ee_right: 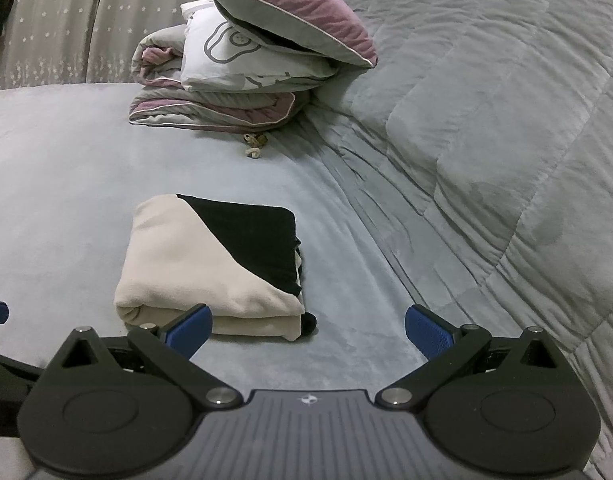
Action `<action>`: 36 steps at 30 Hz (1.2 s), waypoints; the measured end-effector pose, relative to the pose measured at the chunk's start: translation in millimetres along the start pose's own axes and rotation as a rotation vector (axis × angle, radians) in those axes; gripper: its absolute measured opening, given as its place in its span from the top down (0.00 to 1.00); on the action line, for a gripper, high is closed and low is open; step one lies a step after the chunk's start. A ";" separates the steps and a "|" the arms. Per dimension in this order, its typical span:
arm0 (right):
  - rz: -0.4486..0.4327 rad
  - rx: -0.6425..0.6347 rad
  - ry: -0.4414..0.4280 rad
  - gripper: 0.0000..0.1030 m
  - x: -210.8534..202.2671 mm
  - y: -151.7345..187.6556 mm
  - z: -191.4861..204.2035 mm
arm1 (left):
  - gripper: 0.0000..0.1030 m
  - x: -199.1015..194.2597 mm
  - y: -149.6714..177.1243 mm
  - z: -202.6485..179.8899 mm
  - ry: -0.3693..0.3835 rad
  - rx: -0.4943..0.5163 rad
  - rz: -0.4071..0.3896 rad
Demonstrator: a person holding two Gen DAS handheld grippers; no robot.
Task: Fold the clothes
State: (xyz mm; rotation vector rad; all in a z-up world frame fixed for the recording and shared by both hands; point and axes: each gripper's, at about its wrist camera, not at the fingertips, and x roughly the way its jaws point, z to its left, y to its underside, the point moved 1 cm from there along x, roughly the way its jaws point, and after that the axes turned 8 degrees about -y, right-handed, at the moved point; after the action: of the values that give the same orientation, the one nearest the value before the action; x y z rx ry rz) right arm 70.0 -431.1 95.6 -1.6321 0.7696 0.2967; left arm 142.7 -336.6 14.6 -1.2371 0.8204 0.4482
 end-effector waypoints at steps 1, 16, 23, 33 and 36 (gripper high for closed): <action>0.000 -0.002 0.000 0.00 0.0 0.2 0.4 | 0.00 0.1 0.1 -0.3 0.001 0.002 0.001; 0.000 -0.011 -0.007 0.00 0.2 -0.8 2.2 | 0.00 -0.6 2.0 -2.4 0.007 0.021 -0.002; -0.002 -0.022 -0.027 0.00 0.9 -1.9 6.2 | 0.00 -1.5 0.8 2.5 0.005 0.027 0.009; 0.034 -0.001 -0.053 0.00 -58.4 -8.0 7.8 | 0.00 -79.3 6.6 28.7 -0.031 0.072 -0.014; 0.054 0.006 -0.070 0.00 -86.5 -10.7 12.2 | 0.00 -115.8 11.9 38.1 -0.021 0.072 -0.025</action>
State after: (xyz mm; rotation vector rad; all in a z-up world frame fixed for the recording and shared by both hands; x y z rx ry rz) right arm 15.0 -392.0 152.2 -1.5884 0.7612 0.3877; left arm 71.4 -282.6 98.2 -1.1736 0.7960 0.4073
